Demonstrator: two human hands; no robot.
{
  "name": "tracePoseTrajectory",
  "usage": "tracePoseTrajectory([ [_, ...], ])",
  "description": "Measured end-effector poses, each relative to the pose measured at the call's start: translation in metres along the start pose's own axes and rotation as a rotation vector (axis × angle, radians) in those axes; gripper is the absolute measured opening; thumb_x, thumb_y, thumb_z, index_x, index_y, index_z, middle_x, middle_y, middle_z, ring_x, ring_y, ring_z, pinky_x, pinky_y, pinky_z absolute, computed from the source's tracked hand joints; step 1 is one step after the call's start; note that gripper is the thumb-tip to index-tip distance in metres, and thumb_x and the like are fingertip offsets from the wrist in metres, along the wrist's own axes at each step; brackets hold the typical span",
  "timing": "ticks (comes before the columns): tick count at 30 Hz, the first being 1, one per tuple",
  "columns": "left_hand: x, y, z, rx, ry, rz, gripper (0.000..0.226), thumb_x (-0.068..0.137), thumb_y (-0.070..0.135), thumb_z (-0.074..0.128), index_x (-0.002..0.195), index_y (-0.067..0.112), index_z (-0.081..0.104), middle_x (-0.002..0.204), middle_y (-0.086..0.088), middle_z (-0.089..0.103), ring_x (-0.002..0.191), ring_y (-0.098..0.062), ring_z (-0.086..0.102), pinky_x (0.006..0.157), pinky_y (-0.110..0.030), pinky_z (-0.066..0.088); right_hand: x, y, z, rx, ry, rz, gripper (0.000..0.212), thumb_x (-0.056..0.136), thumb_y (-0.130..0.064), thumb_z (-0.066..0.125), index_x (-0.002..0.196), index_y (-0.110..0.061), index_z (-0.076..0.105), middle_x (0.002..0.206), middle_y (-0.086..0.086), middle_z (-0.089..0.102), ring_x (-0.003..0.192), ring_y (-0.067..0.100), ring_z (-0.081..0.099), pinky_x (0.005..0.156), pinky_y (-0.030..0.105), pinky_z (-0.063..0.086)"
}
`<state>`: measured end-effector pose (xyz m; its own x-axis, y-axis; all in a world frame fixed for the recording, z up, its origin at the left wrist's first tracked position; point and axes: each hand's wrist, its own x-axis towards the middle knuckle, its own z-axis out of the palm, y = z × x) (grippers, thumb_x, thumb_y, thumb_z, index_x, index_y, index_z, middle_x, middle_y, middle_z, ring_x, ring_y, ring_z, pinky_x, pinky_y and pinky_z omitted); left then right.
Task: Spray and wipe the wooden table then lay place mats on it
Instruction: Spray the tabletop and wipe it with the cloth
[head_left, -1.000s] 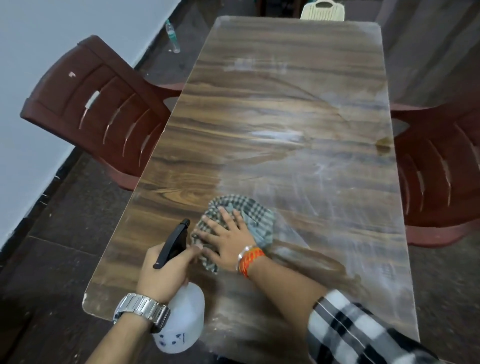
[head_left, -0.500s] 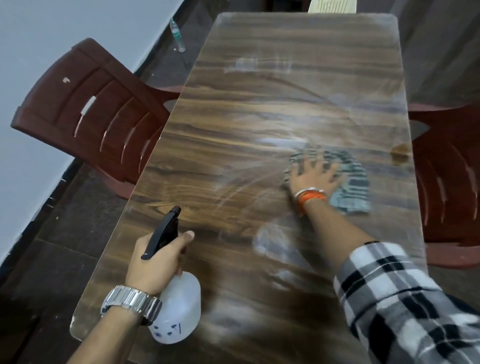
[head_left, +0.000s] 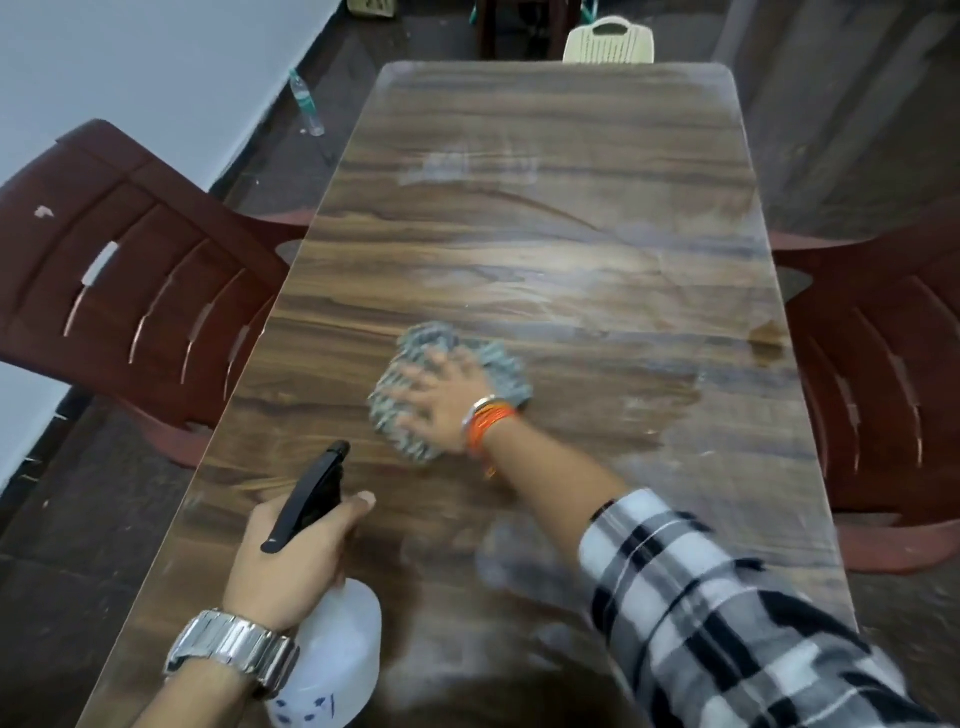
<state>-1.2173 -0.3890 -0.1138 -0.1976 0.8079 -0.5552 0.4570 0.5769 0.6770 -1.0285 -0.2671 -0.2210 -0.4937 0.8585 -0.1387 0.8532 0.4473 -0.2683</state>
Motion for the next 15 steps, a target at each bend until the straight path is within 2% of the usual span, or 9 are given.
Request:
tracePoseTrajectory([
  [1,-0.008,0.025,0.007,-0.008,0.044,0.084,0.028,0.07,0.037,0.084,0.058,0.019,0.067,0.05,-0.013,0.059,0.044,-0.028,0.054,0.056,-0.037,0.047,0.001,0.041,-0.008,0.022,0.06,0.177,0.052,0.094,-0.063,0.023,0.145,-0.053,0.017,0.159,-0.017,0.013,0.147,0.027,0.004,0.113,0.059,0.001],
  [2,-0.016,0.036,0.014,-0.026,-0.003,0.132,0.031,0.071,0.039,0.082,0.058,0.015,0.068,0.051,-0.012,0.058,0.045,-0.027,0.054,0.058,-0.038,0.045,-0.007,0.079,-0.019,0.036,0.085,0.319,0.053,0.093,-0.063,0.023,0.145,-0.054,0.016,0.159,-0.017,0.011,0.147,0.027,0.003,0.113,0.059,0.001],
  [4,-0.001,0.059,0.028,-0.02,-0.065,0.154,0.043,0.073,0.044,0.08,0.066,0.006,0.062,0.054,-0.012,0.055,0.047,-0.025,0.052,0.057,-0.034,0.042,-0.036,0.139,-0.029,0.063,0.15,0.58,0.053,0.093,-0.063,0.023,0.144,-0.054,0.015,0.159,-0.016,0.008,0.147,0.027,0.002,0.113,0.06,0.001],
  [5,0.005,0.07,0.035,0.03,-0.069,0.166,0.044,0.077,0.043,0.08,0.067,0.007,0.058,0.056,-0.011,0.052,0.049,-0.023,0.05,0.056,-0.031,0.039,-0.057,0.164,-0.03,0.062,0.179,0.708,0.053,0.093,-0.063,0.023,0.145,-0.053,0.014,0.16,-0.015,0.006,0.147,0.028,0.0,0.113,0.059,0.0],
  [8,0.044,0.099,0.055,0.025,-0.059,0.156,0.036,0.079,0.038,0.079,0.072,0.009,0.059,0.059,-0.009,0.054,0.055,-0.025,0.052,0.057,-0.031,0.041,-0.118,0.215,-0.037,0.136,0.188,1.036,0.056,0.093,-0.064,0.02,0.146,-0.051,0.011,0.16,-0.014,0.003,0.147,0.03,-0.002,0.114,0.059,-0.003],
  [10,0.063,0.12,0.057,-0.005,-0.042,0.176,0.034,0.079,0.035,0.08,0.081,0.004,0.066,0.066,-0.011,0.063,0.058,-0.027,0.058,0.061,-0.035,0.048,-0.132,0.22,-0.037,0.168,0.189,1.153,0.057,0.092,-0.064,0.018,0.147,-0.05,0.011,0.16,-0.015,0.003,0.147,0.029,-0.004,0.114,0.059,-0.004],
  [12,0.086,0.14,0.055,-0.027,-0.039,0.174,0.031,0.077,0.034,0.081,0.079,0.005,0.07,0.074,-0.009,0.073,0.06,-0.027,0.061,0.067,-0.039,0.052,-0.124,0.211,-0.031,0.147,0.208,1.231,0.057,0.092,-0.062,0.016,0.147,-0.049,0.01,0.16,-0.014,0.001,0.146,0.031,-0.007,0.112,0.062,-0.006],
  [15,0.111,0.166,0.057,0.033,-0.015,0.204,0.029,0.077,0.038,0.079,0.074,0.011,0.069,0.075,-0.008,0.075,0.06,-0.025,0.058,0.063,-0.031,0.048,-0.095,0.191,-0.033,0.171,0.213,1.21,0.058,0.092,-0.061,0.016,0.148,-0.046,0.009,0.161,-0.011,0.001,0.145,0.035,-0.008,0.11,0.066,-0.006],
])
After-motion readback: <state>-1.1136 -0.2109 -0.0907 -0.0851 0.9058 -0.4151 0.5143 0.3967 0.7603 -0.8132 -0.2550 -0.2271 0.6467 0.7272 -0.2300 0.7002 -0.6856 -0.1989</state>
